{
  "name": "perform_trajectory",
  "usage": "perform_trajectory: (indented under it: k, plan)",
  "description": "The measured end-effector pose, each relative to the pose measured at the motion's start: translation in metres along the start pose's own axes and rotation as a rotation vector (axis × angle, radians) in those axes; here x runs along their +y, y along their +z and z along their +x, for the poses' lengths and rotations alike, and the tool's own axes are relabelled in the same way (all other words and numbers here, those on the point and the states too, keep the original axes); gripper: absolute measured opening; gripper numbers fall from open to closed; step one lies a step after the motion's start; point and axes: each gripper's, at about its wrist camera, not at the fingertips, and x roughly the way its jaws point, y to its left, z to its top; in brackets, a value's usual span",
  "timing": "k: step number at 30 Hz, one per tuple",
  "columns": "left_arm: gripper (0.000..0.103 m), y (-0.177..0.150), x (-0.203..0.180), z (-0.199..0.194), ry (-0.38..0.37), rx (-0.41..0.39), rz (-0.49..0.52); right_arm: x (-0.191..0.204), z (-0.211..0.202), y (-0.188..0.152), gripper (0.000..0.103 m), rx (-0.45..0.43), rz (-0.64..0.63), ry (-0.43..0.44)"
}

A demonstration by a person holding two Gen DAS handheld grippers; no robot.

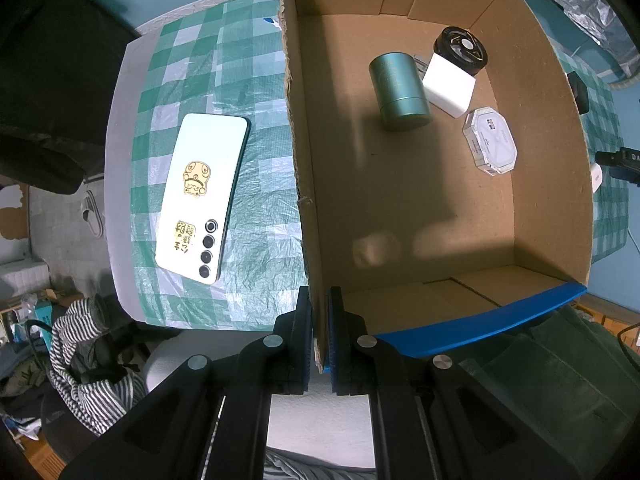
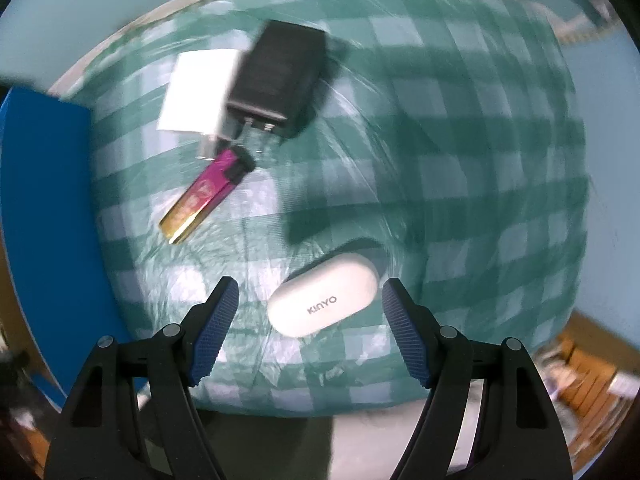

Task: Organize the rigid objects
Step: 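Move the right gripper to the white KINYO oval device and grasp it, then lift the KINYO device and carry it over the box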

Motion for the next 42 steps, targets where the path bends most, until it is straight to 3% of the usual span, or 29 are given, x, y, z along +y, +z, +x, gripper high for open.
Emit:
perform_trajectory:
  k: [11,16,21,31,36,42]
  plan:
    - [0.005,0.0,0.0,0.0,0.001,0.002,0.003,-0.024,0.033,-0.01,0.073,0.056,0.155,0.019]
    - [0.005,-0.002,0.0,0.001,0.002,0.005,0.006,-0.031,0.037,-0.016,0.048,0.041,0.155,0.032]
    - [0.005,-0.003,0.0,0.002,0.003,0.006,0.006,-0.018,0.036,-0.02,0.038,0.014,0.044,-0.009]
    - [0.005,-0.003,-0.001,0.003,0.002,0.009,0.006,0.001,0.036,-0.028,0.037,0.01,-0.065,-0.025]
    - [0.005,-0.002,-0.002,0.003,0.004,0.01,0.009,0.009,0.035,0.002,0.038,0.007,-0.065,-0.039]
    - [0.006,-0.002,-0.002,0.002,0.002,0.01,0.01,0.024,0.037,0.003,0.037,-0.002,-0.129,-0.043]
